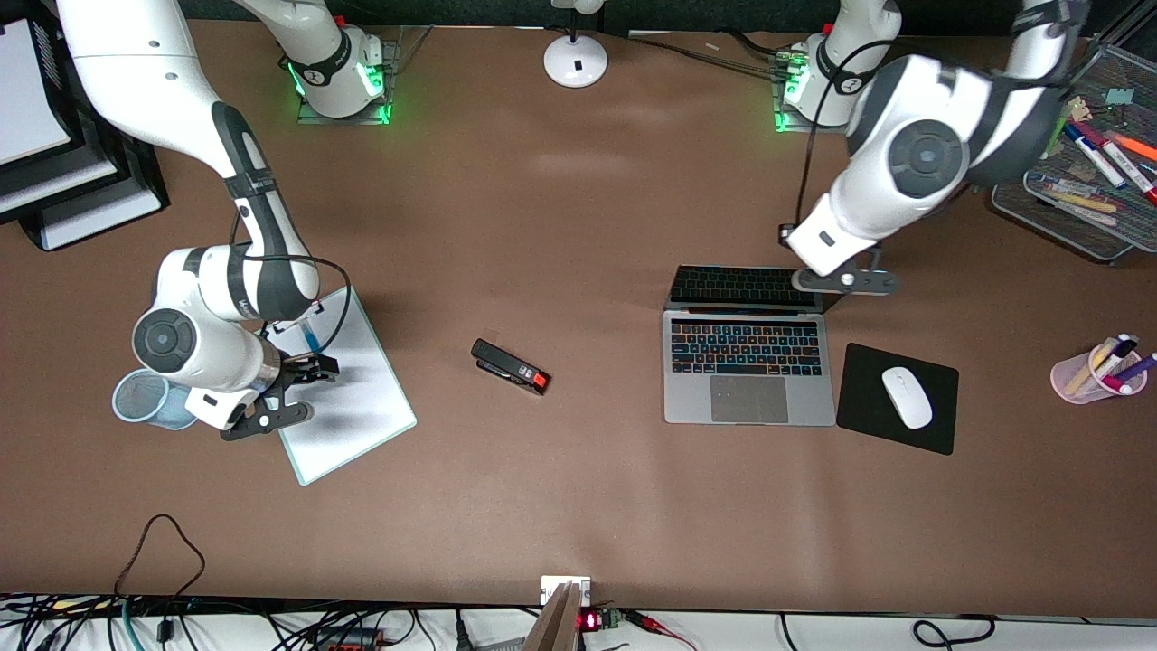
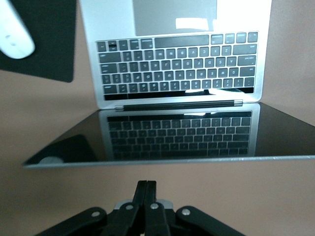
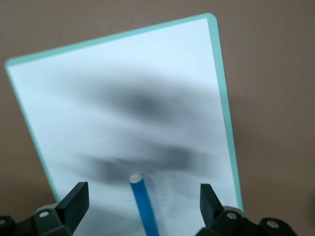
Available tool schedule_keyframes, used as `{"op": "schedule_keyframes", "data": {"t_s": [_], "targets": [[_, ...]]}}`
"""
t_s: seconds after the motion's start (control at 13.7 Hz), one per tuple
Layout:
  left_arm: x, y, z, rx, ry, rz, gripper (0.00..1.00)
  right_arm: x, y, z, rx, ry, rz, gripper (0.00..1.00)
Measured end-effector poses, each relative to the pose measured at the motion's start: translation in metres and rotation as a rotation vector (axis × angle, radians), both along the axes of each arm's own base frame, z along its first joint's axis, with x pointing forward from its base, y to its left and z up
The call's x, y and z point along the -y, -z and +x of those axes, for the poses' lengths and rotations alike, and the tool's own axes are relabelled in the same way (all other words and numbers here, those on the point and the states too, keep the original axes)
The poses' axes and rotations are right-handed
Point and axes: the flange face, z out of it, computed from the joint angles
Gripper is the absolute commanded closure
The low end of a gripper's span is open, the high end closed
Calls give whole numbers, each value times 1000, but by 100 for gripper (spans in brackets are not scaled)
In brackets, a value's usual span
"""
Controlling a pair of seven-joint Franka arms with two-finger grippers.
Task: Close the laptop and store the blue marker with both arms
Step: 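Push the laptop lid down with the left gripper while the right gripper grasps the marker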
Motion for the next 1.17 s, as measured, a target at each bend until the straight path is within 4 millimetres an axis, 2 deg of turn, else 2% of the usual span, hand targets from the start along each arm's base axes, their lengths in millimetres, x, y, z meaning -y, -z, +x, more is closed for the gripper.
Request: {"op": "schedule_keyframes", "data": {"t_s": [0.15,0.22,0.29,0.58,0.95,1.17], "targets": [[4,20,-5,72,6,-25,97,-3,5,-1,-6,-26,-24,5],[4,25,-5,110,6,-39,97,-6,8,-2,-10,-32,-26,13],[5,26,-2,152,5,-56,97,-8,11,-2,-14,-36,-27,15],[5,24,20,331,22,-131,97,-21,23,-9,-37,-59,-31,15],[8,62,47,361,25,-186,97,-22,36,-18,-45,-64,-31,19],[7,83,69,342,13,-205,97,-21,49,-25,-31,-67,-27,24]]}}
